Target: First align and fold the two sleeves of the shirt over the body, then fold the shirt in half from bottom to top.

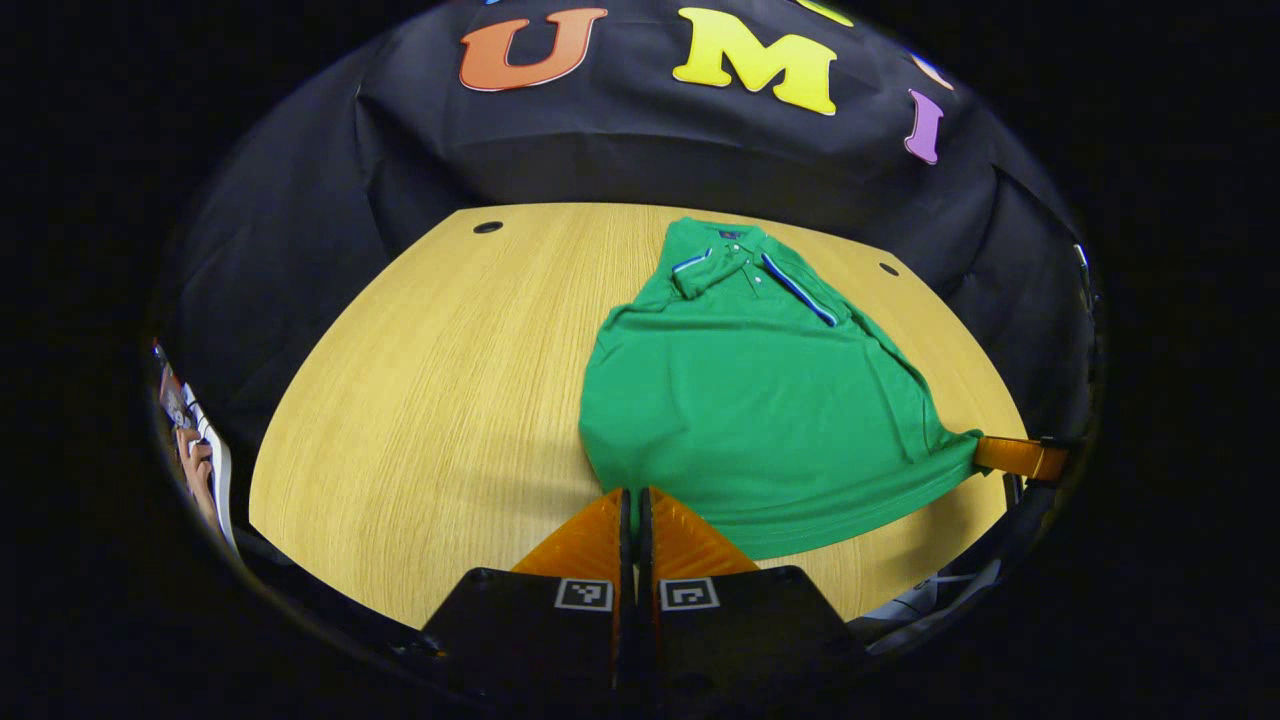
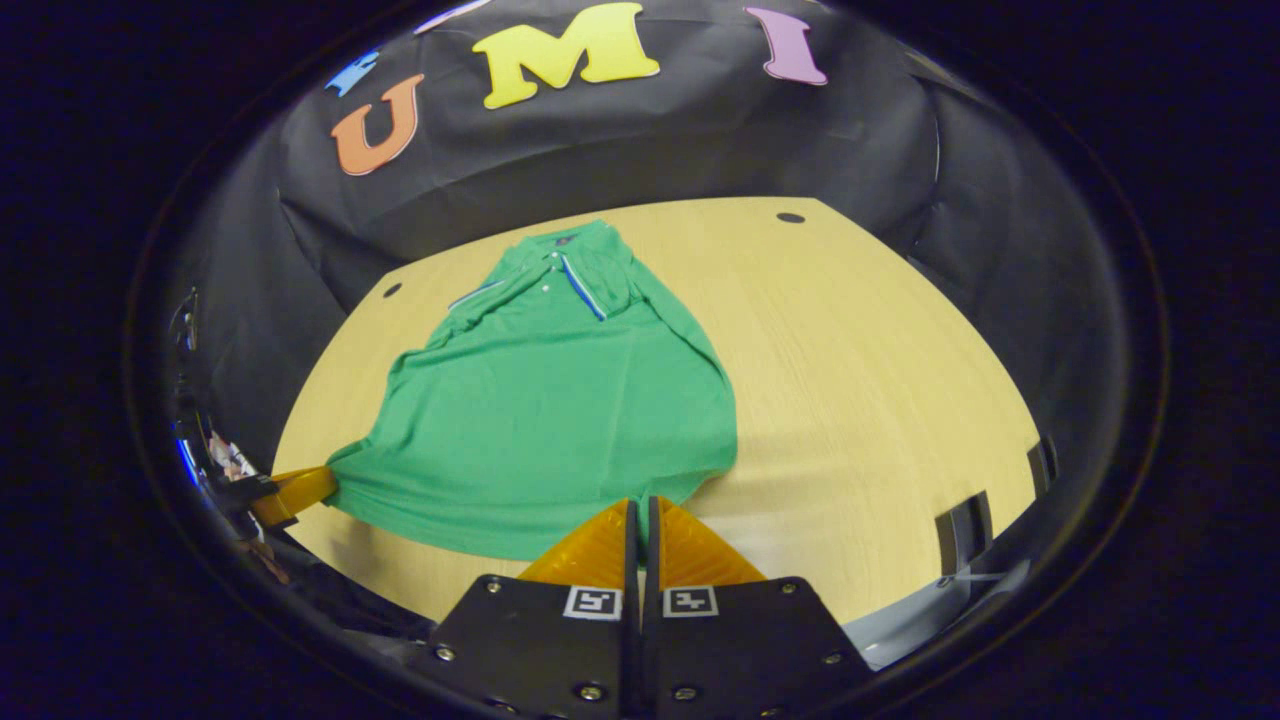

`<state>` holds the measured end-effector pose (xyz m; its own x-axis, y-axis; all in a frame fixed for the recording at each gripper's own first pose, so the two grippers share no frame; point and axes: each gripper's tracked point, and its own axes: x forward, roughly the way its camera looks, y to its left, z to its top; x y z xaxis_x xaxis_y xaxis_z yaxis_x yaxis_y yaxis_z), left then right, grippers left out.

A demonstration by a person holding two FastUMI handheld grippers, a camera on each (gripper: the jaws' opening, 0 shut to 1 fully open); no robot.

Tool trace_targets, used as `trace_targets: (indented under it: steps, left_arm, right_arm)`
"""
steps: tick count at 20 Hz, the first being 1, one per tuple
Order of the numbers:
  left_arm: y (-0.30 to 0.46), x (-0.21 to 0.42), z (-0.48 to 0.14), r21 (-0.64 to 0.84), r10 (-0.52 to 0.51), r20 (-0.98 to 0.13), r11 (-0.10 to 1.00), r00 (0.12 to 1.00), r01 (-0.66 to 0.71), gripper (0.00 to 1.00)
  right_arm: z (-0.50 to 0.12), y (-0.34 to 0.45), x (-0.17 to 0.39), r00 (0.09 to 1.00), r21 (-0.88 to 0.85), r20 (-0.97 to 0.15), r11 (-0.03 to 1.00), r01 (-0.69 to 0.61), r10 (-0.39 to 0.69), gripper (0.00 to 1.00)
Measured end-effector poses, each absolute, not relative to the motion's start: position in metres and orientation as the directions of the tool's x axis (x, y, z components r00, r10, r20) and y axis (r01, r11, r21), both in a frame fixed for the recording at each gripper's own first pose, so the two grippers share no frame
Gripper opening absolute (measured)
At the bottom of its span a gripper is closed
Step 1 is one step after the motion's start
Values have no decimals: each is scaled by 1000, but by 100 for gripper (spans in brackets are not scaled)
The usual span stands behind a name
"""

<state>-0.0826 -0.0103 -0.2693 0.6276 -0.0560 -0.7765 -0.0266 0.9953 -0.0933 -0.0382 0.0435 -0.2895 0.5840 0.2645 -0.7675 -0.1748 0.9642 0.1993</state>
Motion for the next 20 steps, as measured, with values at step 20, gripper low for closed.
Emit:
trace_targets:
  steps: [20]
  left_arm:
    - [-14,72,-200,-139,-66,-672,990,737,-38,3]
  right_arm:
    - [-200,78,132,703,239,-621,938,-251,346,1]
